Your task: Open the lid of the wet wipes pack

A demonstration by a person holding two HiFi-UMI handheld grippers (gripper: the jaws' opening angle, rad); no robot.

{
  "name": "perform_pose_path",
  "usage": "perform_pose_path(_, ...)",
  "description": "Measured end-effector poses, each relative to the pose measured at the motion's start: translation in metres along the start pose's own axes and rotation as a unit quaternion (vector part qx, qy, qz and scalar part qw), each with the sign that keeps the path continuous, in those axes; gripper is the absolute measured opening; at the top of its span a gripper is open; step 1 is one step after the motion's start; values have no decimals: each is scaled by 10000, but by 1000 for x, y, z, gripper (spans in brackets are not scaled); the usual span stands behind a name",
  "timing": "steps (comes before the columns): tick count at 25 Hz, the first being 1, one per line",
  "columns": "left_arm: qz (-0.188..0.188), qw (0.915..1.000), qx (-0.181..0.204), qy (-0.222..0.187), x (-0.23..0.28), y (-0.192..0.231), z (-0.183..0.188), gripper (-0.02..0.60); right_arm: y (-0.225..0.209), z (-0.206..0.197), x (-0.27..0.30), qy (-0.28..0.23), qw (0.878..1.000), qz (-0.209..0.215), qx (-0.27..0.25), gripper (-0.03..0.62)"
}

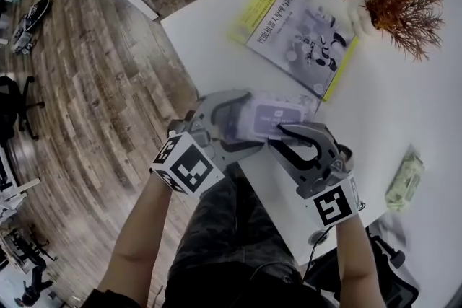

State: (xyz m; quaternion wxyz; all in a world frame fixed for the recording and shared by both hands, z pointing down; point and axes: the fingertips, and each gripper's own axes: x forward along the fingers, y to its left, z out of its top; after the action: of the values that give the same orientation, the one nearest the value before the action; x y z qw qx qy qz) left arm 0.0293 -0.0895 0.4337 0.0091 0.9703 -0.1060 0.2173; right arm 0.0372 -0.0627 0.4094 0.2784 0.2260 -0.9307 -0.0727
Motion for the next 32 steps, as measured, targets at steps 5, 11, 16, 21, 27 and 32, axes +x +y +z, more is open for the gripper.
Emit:
perform_pose_path(5,-12,10000,-44,5,1,0,0,410,-2,-2,-1,-82,9994,64,320,131)
perform_pose_path(11,20,10000,-73,-18,1,1,0,410,-4,-2,-2,-157,9958,310,844,129)
perform_pose_path(16,35,9999,-88,-45,2,0,1,410,-7,1,-4,-429,9901,274,1304,127)
perform_pose_path(21,52,9999,-96,-50,2,0,1,410,-11,5,-4,-647,9857,280,1528,127)
perform_pose_path(27,56,9999,-107,-71,2,0,1,410,-13,7,-5,-806,9817,320,1695,127)
perform_pose_path(32,55,9999,-96,-63,2,0,1,410,-13,8,-6,-882,9830,276,1588,127)
